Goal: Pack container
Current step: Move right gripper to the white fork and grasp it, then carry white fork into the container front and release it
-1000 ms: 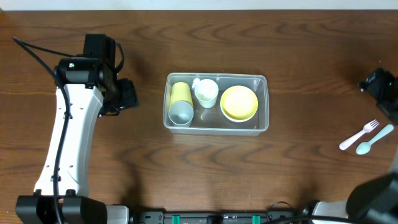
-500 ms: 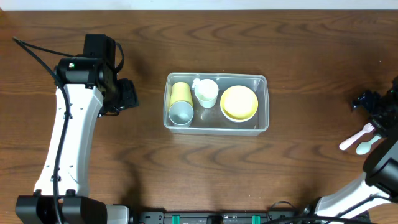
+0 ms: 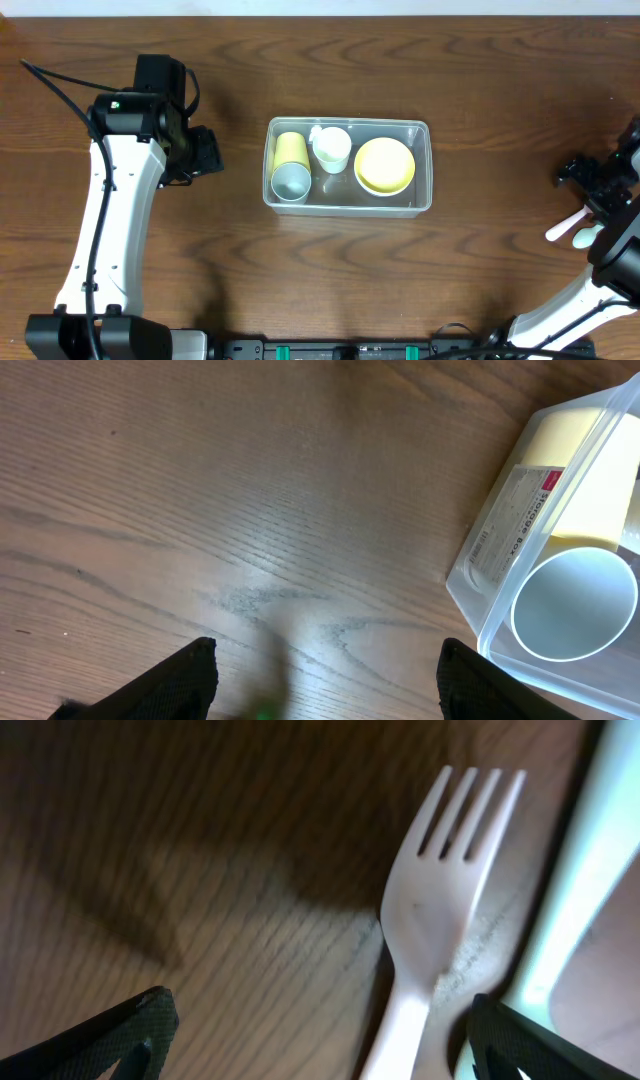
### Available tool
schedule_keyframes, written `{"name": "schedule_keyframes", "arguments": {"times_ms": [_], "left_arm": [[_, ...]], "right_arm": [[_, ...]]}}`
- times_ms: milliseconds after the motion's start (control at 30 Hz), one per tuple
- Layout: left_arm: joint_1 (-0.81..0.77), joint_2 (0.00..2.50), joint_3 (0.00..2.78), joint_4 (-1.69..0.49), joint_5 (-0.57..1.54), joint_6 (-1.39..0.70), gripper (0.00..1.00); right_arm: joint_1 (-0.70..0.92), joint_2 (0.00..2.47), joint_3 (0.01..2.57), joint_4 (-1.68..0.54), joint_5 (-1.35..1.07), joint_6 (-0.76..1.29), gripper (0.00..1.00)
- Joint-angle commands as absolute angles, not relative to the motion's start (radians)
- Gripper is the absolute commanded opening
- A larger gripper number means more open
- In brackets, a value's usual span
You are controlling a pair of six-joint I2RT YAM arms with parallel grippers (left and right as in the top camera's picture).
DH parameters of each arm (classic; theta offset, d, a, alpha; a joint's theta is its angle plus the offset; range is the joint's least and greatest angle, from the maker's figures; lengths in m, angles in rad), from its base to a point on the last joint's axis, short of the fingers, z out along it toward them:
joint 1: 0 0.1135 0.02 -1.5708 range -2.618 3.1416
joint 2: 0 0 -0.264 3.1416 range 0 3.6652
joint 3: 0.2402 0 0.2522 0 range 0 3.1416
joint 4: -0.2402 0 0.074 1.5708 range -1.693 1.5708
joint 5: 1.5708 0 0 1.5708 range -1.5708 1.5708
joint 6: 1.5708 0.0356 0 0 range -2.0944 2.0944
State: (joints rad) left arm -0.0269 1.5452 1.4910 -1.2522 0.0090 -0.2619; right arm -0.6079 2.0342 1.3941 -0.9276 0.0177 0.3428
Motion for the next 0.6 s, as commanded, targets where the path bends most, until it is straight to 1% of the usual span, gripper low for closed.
{"name": "schedule_keyframes", "arguments": {"times_ms": [0,333,467,567], "left_arm": [[-0.021,1.548,1.488,-1.255,0.008,-0.257,0.71],[-0.021,1.548,1.487,-1.255,0.008,-0.257,0.71],[-0.021,1.548,1.487,-1.256,0.009,-0.256,0.71],[-0.021,1.548,1.487,-1.256,0.008,-0.256,0.71]], "right_arm": [[-0.618,2.047,1.358,-0.902,0.018,0.317,0.94],[-0.618,2.047,1.311,-0.852,0.018,0.317,0.94],[-0.618,2.047,1.311,-0.856,0.018,0.317,0.84],[-0.618,2.047,1.311,-0.857,0.018,0.317,0.74]]}}
